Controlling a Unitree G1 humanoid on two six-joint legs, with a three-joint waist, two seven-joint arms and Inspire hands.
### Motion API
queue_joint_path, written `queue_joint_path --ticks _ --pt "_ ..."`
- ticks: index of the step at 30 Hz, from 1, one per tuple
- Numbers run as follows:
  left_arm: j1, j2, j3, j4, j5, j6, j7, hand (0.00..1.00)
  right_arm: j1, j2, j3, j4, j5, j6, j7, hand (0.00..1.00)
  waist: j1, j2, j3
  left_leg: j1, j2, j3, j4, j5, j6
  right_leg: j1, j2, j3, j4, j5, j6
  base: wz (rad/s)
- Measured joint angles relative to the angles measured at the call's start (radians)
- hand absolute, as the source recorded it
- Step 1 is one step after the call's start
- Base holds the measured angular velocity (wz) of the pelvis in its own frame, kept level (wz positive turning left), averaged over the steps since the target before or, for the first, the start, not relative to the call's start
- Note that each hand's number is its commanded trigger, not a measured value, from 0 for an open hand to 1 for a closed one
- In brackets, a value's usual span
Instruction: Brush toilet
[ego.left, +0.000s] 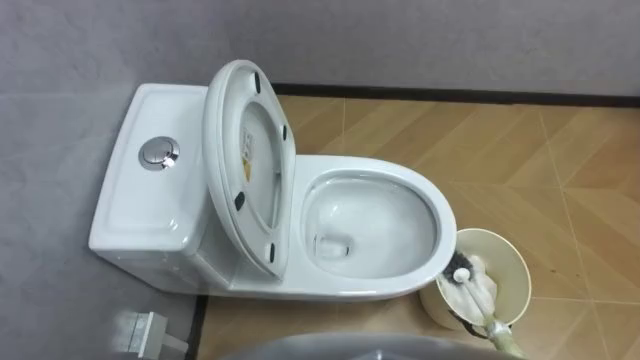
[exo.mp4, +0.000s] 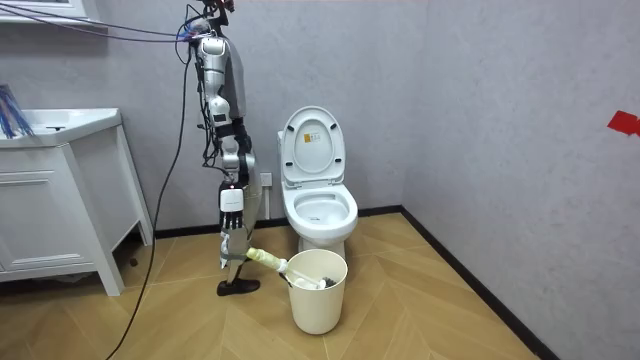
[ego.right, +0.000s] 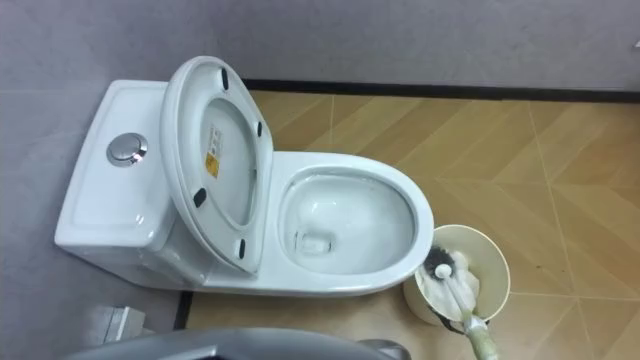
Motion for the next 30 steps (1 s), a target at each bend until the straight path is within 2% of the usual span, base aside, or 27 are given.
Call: queue_joint_path --ticks 10,14,22,25,30 --pt "0.006 -0.001 -0.017 0.002 -0.002 0.0 0.0 0.0 0.002 0.001 0.0 0.044 0.006 0.001 -0.019 0.0 -0.001 0.003 -0.0009 0.018 0.006 0.015 -0.003 0.0 0.0 0.006 0.002 0.019 0.001 0.0 0.0 -0.05" --pt "0.006 -0.002 -0.014 0.002 -0.017 0.005 0.0 0.0 0.002 0.001 -0.032 0.058 0.051 0.003 -0.044 0.0 -0.002 0.001 -0.0011 0.029 0.005 0.014 -0.002 0.0 0.0 0.017 0.002 0.015 0.001 0.0 -0.001 0.0" --pt "0.018 -0.006 0.053 0.001 -0.016 0.013 0.0 0.0 0.021 0.001 -0.167 0.064 0.178 0.004 -0.1 0.0 -0.012 -0.003 -0.0017 0.03 0.005 0.014 -0.002 0.0 0.0 0.018 0.002 0.016 0.001 -0.001 -0.001 0.0" --pt "0.032 -0.006 0.085 -0.001 -0.016 0.015 0.0 0.0 0.03 -0.002 -0.215 0.068 0.239 0.004 -0.129 0.0 -0.028 -0.005 -0.0014 0.03 0.005 0.015 -0.003 0.0 0.0 0.016 0.002 0.016 0.001 -0.001 -0.001 0.0" --pt "0.05 -0.003 0.16 -0.023 -0.016 0.016 0.007 0.0 0.044 -0.029 -0.332 0.072 0.392 0.003 -0.194 0.0 -0.035 -0.013 -0.001 0.028 0.005 0.012 -0.004 0.0 0.0 0.016 0.001 0.014 -0.001 -0.001 -0.001 0.0"
